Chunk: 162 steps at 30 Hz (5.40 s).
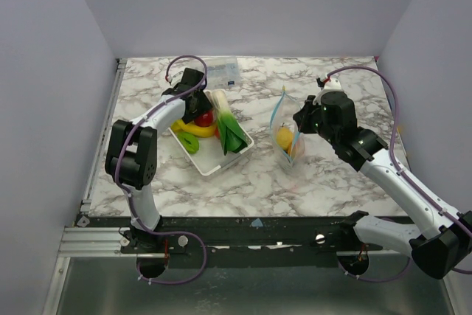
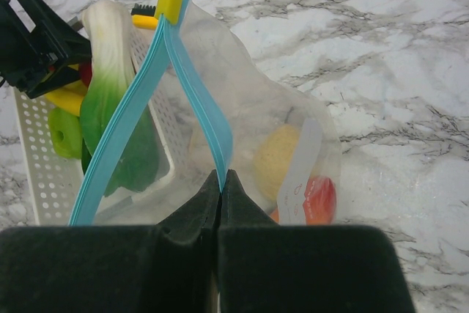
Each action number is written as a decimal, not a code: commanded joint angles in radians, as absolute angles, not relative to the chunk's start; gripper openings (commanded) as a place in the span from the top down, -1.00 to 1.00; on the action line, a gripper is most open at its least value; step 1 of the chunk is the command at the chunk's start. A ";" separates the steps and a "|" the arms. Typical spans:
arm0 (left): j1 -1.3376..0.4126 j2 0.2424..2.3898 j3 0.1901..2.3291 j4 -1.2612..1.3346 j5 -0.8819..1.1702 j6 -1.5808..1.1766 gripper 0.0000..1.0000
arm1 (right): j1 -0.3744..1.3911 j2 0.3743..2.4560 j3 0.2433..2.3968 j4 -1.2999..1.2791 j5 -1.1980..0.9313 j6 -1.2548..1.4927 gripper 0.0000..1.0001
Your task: Place the food in the zip-top bag and seal the zipper
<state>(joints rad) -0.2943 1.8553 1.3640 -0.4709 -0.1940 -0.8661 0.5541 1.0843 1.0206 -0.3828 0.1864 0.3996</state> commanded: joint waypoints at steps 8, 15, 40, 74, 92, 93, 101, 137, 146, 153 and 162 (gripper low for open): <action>-0.291 1.773 1.310 -0.454 -0.184 -0.861 0.42 | 0.547 1.079 1.014 -0.358 0.169 0.400 0.99; -0.291 1.683 1.275 -0.444 -0.201 -0.856 0.78 | 0.547 1.076 1.010 -0.358 0.167 0.402 0.99; -0.418 1.218 1.070 0.156 0.691 -0.858 1.00 | 0.546 1.072 1.027 -0.350 0.100 0.413 0.99; -0.646 1.321 1.217 -0.052 0.481 -0.666 -0.59 | 0.547 1.030 1.022 -0.359 0.094 0.425 0.99; -0.378 1.055 0.918 -0.335 -0.148 -0.840 -0.89 | 0.547 1.046 1.009 -0.347 0.089 0.418 0.99; -0.370 1.067 0.924 -0.375 -0.164 -0.822 -0.81 | 0.546 1.048 1.009 -0.347 0.089 0.417 0.99; -0.374 1.267 1.017 -0.599 -0.210 -0.781 -0.68 | 0.548 1.059 1.002 -0.336 0.081 0.417 0.99; -0.456 1.837 1.456 -1.062 -0.460 -1.051 -0.52 | 0.547 1.083 1.017 -0.347 0.075 0.411 0.99; -0.456 1.905 1.473 -1.046 -0.423 -1.086 -0.38 | 0.547 1.075 1.019 -0.357 0.084 0.406 0.99; -0.456 1.930 1.480 -1.038 -0.434 -1.091 -0.12 | 0.547 1.077 1.014 -0.354 0.087 0.408 0.99; -0.456 1.933 1.459 -1.030 -0.436 -1.109 -0.13 | 0.547 1.083 1.010 -0.346 0.077 0.415 0.99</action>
